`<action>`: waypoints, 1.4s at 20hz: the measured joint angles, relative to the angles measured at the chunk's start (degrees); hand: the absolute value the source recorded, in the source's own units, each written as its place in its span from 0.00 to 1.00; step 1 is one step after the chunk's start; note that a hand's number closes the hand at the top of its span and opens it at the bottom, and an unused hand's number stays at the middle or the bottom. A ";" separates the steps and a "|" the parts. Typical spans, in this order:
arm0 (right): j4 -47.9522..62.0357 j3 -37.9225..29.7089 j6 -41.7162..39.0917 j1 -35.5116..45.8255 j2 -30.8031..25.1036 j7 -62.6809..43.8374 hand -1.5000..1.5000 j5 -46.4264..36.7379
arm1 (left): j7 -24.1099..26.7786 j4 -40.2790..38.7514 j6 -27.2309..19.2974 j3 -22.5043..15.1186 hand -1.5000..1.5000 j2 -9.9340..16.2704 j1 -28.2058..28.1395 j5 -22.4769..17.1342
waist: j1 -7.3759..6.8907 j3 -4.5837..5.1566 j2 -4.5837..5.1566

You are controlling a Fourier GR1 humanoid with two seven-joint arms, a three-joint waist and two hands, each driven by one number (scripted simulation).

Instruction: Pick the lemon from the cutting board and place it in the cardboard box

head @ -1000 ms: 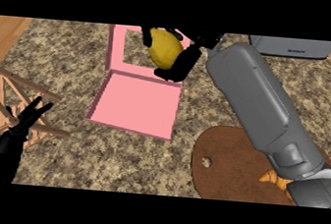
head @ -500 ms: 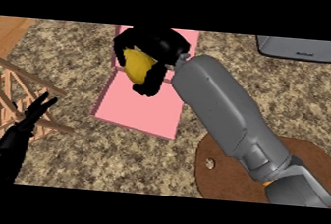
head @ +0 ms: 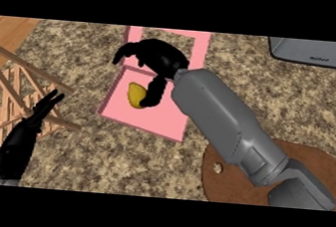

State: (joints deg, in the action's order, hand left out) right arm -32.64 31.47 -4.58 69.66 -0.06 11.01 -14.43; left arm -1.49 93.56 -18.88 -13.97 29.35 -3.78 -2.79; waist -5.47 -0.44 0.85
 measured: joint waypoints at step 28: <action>15.91 -25.75 -1.97 4.57 -13.63 8.99 0.00 32.03 | -3.22 7.28 -0.33 3.40 0.50 -1.74 -5.47 -5.06 | 1.65 0.04 1.02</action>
State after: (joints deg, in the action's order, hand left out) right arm -16.73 5.72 -6.55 74.23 -13.69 20.00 17.60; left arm -4.72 100.84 -19.22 -10.57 27.61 -9.25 -7.84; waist -3.83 -0.40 1.87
